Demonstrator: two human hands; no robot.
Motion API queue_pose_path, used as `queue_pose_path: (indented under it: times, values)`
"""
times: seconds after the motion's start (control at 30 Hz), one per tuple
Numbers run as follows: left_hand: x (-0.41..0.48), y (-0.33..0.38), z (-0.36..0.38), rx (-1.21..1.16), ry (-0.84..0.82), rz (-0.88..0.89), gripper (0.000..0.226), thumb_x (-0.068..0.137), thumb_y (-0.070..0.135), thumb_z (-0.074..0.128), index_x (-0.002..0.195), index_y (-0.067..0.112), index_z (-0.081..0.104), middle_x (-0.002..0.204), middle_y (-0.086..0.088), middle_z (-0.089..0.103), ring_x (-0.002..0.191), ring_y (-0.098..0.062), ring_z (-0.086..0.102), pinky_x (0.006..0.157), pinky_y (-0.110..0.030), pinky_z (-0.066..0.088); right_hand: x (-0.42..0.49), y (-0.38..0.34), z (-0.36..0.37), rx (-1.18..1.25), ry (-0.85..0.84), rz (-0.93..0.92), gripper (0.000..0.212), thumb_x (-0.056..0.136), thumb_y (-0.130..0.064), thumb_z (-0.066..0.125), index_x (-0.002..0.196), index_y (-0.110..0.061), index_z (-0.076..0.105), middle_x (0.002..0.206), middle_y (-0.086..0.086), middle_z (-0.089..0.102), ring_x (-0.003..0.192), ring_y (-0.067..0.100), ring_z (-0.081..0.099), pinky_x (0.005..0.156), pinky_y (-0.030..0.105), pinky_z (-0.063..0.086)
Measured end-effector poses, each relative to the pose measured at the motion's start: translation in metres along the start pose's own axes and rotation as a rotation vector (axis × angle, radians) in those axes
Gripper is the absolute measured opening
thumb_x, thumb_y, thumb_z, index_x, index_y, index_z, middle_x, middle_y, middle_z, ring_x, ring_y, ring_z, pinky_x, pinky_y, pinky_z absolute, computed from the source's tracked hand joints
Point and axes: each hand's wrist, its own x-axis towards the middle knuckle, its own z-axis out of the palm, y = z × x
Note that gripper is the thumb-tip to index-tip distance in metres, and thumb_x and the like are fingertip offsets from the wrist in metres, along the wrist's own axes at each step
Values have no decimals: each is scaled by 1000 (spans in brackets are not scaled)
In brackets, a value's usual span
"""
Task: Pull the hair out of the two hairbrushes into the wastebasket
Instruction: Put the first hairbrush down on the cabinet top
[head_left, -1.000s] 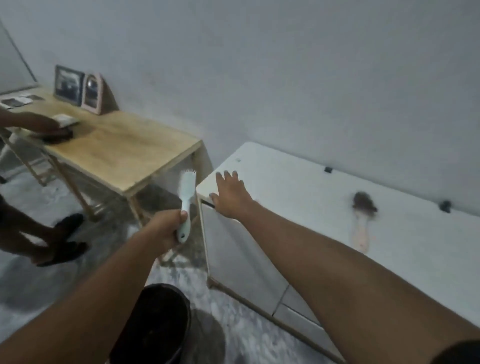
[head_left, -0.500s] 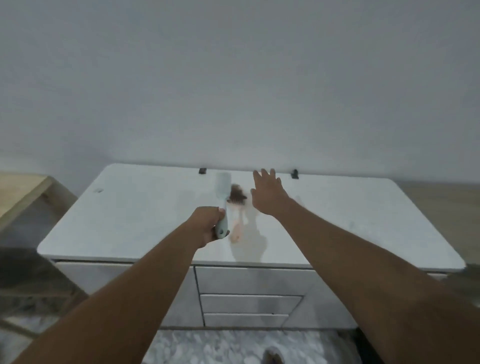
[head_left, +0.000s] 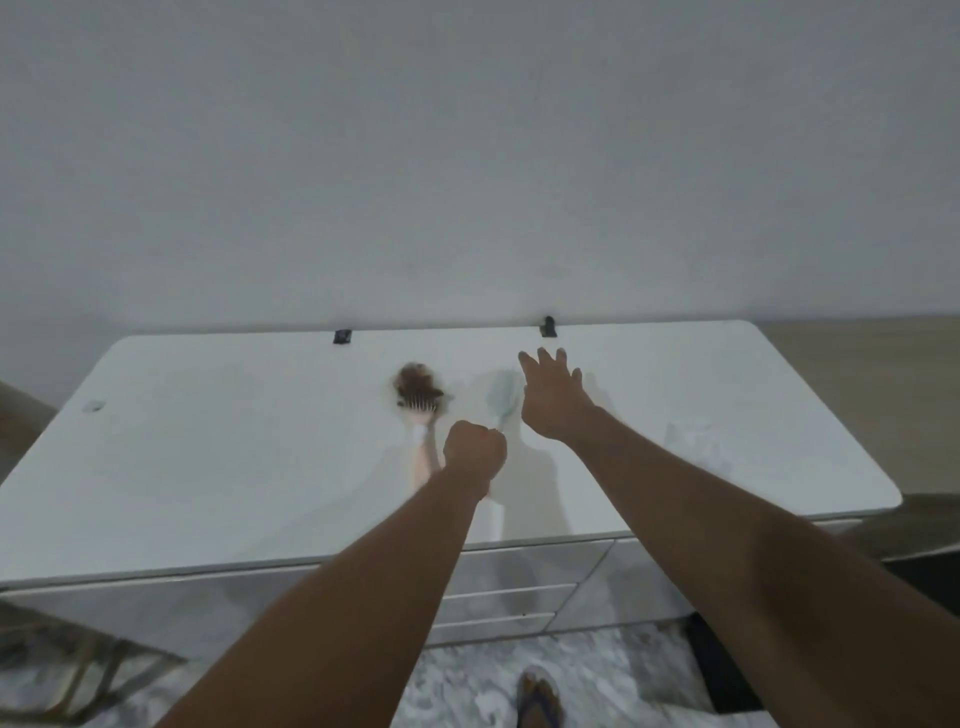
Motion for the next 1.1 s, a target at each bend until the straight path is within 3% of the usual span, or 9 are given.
queue_pose_path:
  times: [0.07,0.17,0.23,0.3,0.47,0.73,0.87,0.97,1.1]
  values:
    - [2,1,5,95,27,11,11,92,13,48,85,10,57,119,-23,67,111,-38,64,75,-32,49,5,2,3,9,-9,-1,56,91,-6,45,145,-12,30,147,13,34,146,41,16,113,56,28]
    - [8,-1,11,189,81,27,18,90,13,53,101,0,59,112,-21,69,96,-32,67,61,-30,49,11,6,7,11,-17,13,59,90,-5,45,146,-12,28,147,14,33,146,42,16,113,56,28]
    - [11,-1,13,262,85,28,20,89,17,55,105,6,53,110,-12,66,90,-26,61,70,-29,49,15,9,8,12,-20,23,60,90,-5,44,147,-13,27,147,14,33,146,42,16,114,56,27]
    - [14,0,13,362,78,27,20,86,21,56,103,14,48,107,-5,62,97,-25,60,86,-35,53,18,11,10,25,-25,27,59,90,-6,44,147,-13,27,147,14,33,146,42,16,114,57,27]
    - [20,-2,15,632,90,138,29,91,24,56,115,10,51,118,-9,57,108,-27,62,82,-31,47,24,12,13,39,-44,32,62,91,-8,43,150,-14,24,150,14,30,146,42,16,115,58,26]
    - [25,-5,15,766,45,177,25,90,23,56,112,13,51,112,-6,60,104,-25,64,79,-31,48,34,1,18,61,-45,7,63,90,-6,44,150,-14,25,150,15,31,145,42,18,115,58,26]
    - [27,-6,17,733,-10,147,24,84,17,57,107,12,55,103,-5,66,91,-25,70,79,-33,56,36,-2,24,65,-59,0,67,91,-6,45,153,-16,22,154,14,27,148,41,12,117,58,22]
    - [27,-5,14,687,-6,152,28,91,32,54,108,11,54,104,-4,66,91,-25,70,81,-34,55,36,-3,24,53,-69,-13,67,91,-5,45,152,-16,21,154,14,27,148,42,11,118,59,20]
    - [26,2,-11,745,91,270,35,96,44,46,112,14,52,114,-5,60,106,-26,62,80,-34,44,37,-7,20,47,-50,-19,63,91,-6,44,150,-15,25,148,14,32,145,42,17,115,58,25]
